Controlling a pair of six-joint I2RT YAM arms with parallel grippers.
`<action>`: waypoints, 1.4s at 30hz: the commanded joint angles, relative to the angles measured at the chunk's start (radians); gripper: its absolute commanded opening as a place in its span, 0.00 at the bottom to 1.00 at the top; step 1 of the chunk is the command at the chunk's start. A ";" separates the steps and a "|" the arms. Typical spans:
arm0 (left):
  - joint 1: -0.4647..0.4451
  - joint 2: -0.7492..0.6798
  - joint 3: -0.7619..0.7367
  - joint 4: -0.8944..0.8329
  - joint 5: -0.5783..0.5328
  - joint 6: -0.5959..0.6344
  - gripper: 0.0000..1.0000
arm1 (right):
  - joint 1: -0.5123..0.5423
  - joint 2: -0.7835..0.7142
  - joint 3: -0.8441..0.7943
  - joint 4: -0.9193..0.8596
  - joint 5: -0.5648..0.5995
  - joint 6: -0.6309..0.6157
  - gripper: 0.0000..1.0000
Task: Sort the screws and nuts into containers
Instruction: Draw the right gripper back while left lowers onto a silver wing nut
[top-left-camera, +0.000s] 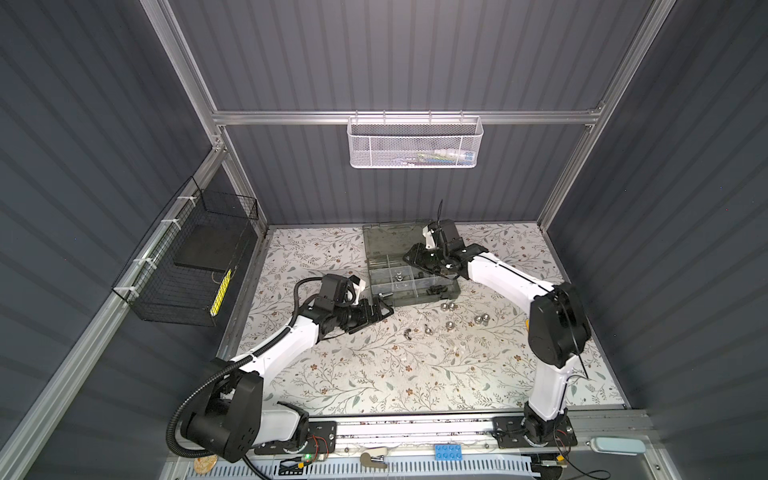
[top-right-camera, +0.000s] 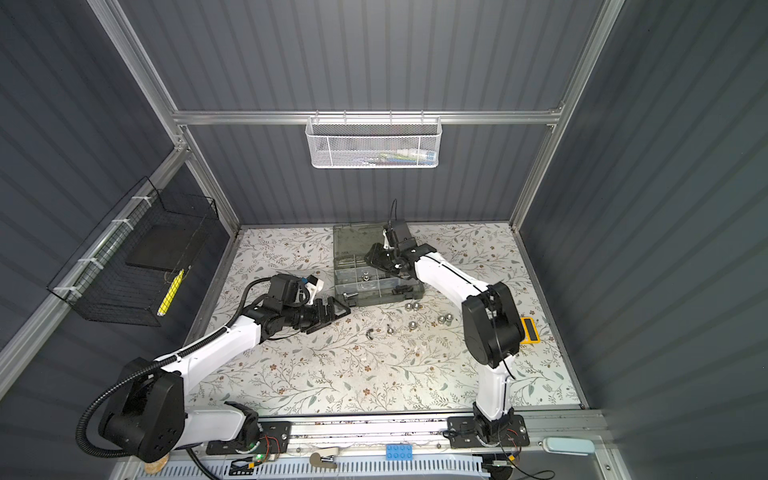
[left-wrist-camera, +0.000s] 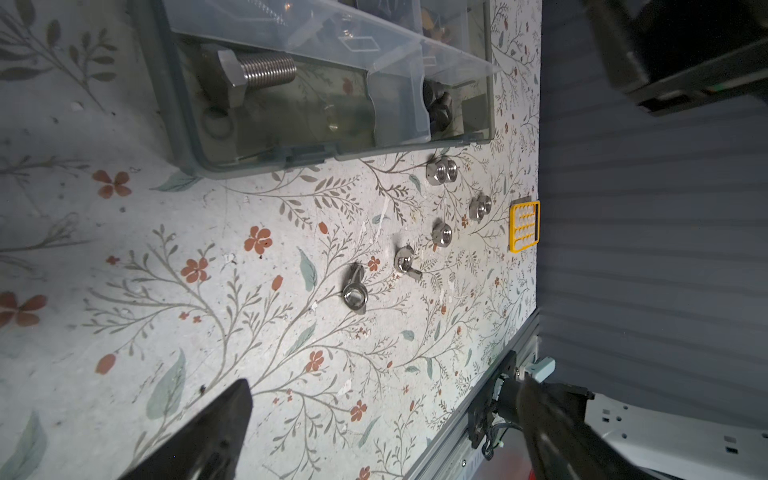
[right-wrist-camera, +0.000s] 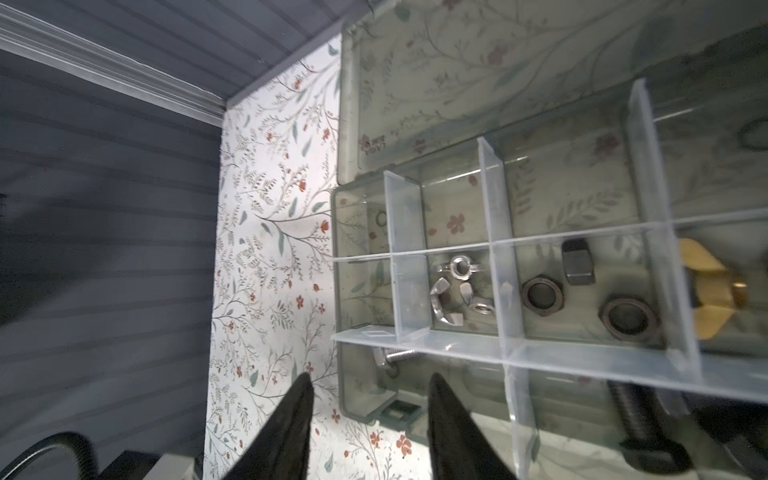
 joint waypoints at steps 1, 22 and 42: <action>-0.030 0.016 0.035 -0.101 -0.039 0.097 1.00 | 0.000 -0.085 -0.084 -0.054 0.041 -0.028 0.50; -0.245 0.233 0.197 -0.220 -0.326 0.051 1.00 | -0.001 -0.573 -0.579 -0.042 0.098 -0.169 0.78; -0.405 0.464 0.365 -0.283 -0.597 -0.117 0.90 | 0.002 -0.765 -0.806 -0.066 0.017 -0.268 0.99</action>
